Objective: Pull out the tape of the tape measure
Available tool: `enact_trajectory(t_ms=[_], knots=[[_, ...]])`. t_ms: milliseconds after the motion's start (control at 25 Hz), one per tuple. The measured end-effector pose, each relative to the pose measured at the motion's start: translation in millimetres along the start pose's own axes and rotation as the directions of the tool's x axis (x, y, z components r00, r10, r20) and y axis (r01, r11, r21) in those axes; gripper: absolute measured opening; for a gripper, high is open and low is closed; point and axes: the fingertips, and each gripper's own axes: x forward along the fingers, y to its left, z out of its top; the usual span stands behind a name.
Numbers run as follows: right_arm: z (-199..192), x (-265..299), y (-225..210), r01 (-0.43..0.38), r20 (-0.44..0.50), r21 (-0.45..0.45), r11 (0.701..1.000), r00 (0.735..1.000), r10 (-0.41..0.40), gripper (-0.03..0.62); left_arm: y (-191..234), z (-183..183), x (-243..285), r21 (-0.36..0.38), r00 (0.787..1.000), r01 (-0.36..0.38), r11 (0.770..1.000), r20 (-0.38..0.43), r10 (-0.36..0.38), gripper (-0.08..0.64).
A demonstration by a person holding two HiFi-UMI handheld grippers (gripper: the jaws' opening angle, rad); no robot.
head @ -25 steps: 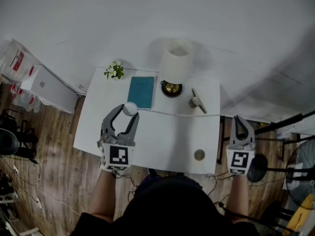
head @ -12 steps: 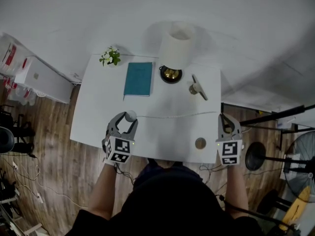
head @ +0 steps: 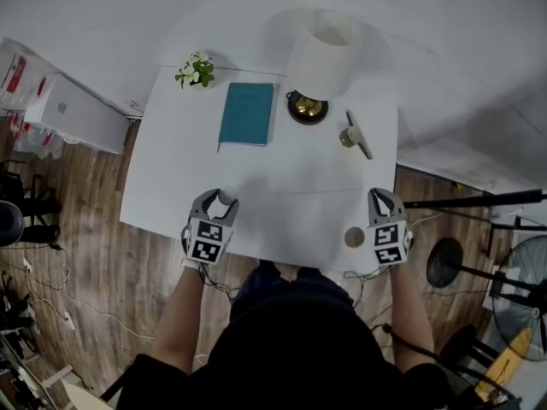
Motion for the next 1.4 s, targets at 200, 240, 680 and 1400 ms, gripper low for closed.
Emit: enact_trajectory(t_ms=[200, 240, 680, 1400], knots=[[-23.7, 36.2, 15.6, -0.073, -0.062, -0.004, 0.997, 0.995, 0.072, 0.012, -1.6, -33.6, 19.1, -0.058, 0.996, 0.013, 0.998, -0.087, -0.018, 0.213], [-27.2, 41.8, 18.2, -0.087, -0.071, -0.005, 0.996, 0.994, 0.086, 0.012, -1.3, -38.6, 21.6, -0.066, 0.995, 0.011, 0.998, -0.099, -0.017, 0.213], [-58.6, 88.2, 43.6, -0.189, -0.162, -0.027, 0.982, 0.97, 0.182, 0.012, 3.3, -71.5, 41.2, -0.105, 0.985, -0.013, 0.994, -0.171, -0.005, 0.213], [-71.9, 91.7, 64.0, -0.262, -0.17, 0.112, 0.959, 0.945, 0.278, 0.125, 1.9, -80.4, 39.1, -0.156, 0.985, 0.008, 0.988, -0.169, -0.034, 0.258]])
